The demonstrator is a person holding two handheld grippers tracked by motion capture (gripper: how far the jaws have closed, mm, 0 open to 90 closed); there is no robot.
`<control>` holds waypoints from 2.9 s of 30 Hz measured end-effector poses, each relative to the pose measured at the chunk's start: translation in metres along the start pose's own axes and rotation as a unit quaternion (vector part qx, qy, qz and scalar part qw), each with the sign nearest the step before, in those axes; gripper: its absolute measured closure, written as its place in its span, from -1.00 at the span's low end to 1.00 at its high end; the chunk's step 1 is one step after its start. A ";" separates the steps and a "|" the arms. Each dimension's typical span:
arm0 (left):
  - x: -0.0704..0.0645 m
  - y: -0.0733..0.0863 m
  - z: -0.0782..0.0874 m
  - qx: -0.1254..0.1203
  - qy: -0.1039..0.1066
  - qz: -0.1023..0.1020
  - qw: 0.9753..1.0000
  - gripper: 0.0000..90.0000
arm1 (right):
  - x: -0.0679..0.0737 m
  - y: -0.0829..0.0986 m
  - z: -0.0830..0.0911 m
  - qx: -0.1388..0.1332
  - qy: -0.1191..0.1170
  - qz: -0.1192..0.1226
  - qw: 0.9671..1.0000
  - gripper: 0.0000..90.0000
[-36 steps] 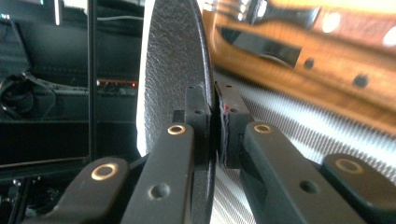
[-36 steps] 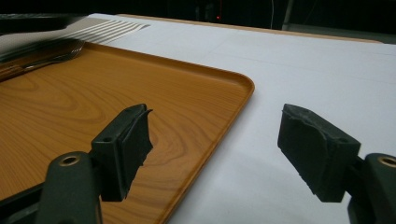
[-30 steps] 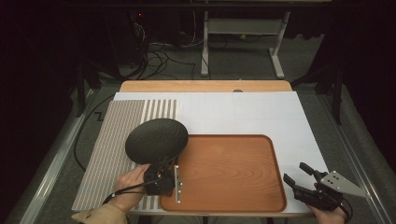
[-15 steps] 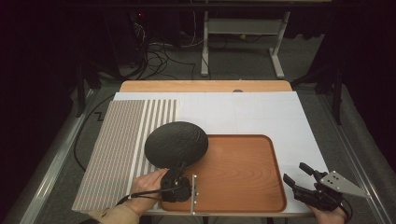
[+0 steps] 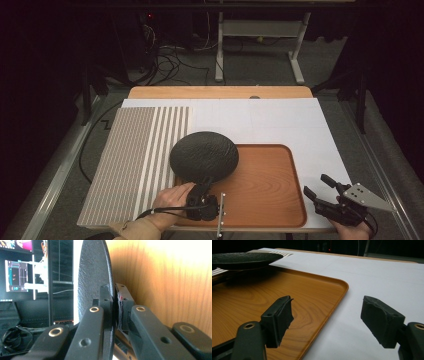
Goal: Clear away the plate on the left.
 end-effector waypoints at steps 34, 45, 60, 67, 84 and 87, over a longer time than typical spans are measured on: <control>-0.028 -0.084 0.006 -0.085 0.017 -0.057 0.995 0.81 | -0.001 0.000 0.001 -0.005 -0.003 -0.003 1.000 -0.43; -0.045 -0.093 0.003 -0.096 0.033 -0.074 0.992 0.64 | -0.001 0.000 0.001 -0.005 -0.003 -0.004 1.000 -0.43; -0.063 -0.092 -0.008 -0.084 0.069 -0.094 0.990 0.26 | 0.000 0.000 0.001 -0.003 -0.007 -0.004 1.000 -0.43; -0.064 -0.091 -0.007 -0.083 0.074 -0.089 0.990 0.10 | 0.000 0.000 0.002 -0.004 -0.006 -0.001 1.000 -0.43; -0.048 -0.055 0.007 -0.071 0.066 -0.038 0.995 0.05 | 0.000 0.000 0.001 -0.003 -0.005 -0.001 1.000 -0.43; -0.045 -0.046 0.010 -0.070 0.068 -0.026 0.995 0.05 | 0.000 0.000 0.001 -0.002 -0.005 0.001 1.000 -0.43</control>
Point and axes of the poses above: each handheld gripper's, and its own axes: z roughly backward along the jaws, y roughly out of its underside, x roughly to its left, the point moved 9 cm from there along -z, roughly forward along the jaws, and after that the axes turned 3 degrees about z, right-handed, at the moved point
